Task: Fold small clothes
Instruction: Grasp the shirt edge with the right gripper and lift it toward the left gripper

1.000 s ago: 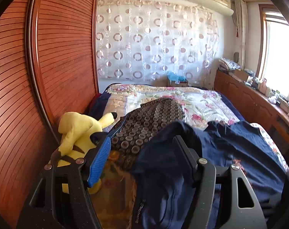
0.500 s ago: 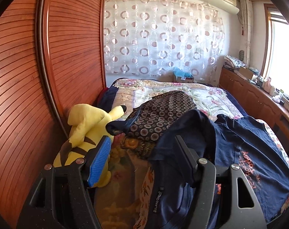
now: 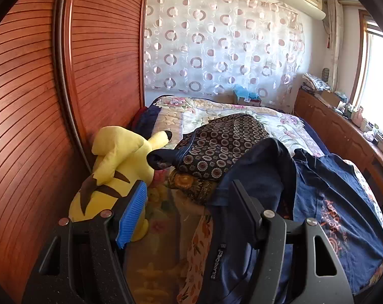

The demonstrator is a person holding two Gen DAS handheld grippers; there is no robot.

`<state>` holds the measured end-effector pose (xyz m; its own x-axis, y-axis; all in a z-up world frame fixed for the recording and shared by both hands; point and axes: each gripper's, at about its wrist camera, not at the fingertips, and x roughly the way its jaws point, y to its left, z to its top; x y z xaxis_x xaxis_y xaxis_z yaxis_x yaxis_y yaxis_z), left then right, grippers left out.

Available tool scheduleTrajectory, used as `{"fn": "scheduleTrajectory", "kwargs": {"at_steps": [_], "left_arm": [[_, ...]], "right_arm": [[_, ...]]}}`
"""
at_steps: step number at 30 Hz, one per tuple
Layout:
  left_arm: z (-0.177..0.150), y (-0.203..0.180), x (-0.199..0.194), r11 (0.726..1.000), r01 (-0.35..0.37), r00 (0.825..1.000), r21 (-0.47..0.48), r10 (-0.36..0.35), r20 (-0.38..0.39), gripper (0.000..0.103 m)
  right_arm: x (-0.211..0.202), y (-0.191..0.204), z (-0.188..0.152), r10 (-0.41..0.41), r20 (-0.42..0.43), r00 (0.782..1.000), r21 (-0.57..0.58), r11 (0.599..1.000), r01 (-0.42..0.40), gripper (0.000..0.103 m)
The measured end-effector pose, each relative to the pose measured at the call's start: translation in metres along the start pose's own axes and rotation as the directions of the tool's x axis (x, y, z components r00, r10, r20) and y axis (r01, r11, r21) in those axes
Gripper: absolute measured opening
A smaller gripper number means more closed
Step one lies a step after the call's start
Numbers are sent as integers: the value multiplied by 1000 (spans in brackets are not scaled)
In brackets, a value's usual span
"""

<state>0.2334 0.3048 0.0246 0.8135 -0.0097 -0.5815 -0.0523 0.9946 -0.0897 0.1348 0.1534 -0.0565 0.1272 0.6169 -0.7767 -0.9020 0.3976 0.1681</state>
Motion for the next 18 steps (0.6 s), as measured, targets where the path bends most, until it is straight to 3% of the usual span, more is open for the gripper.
{"fn": "scheduleTrajectory", "kwargs": {"at_steps": [4, 9, 18], "left_arm": [[6, -9, 8, 1000, 7, 1000, 13, -7, -7, 68], [15, -23, 23, 999, 39, 999, 36, -38, -19, 68], [52, -57, 71, 987, 143, 989, 76, -139, -54, 68]], "right_arm": [[-14, -10, -3, 43, 64, 997, 58, 997, -46, 5], [-43, -12, -1, 17, 157, 987, 65, 997, -27, 5], [-49, -22, -18, -22, 188, 982, 114, 993, 1, 5]]}}
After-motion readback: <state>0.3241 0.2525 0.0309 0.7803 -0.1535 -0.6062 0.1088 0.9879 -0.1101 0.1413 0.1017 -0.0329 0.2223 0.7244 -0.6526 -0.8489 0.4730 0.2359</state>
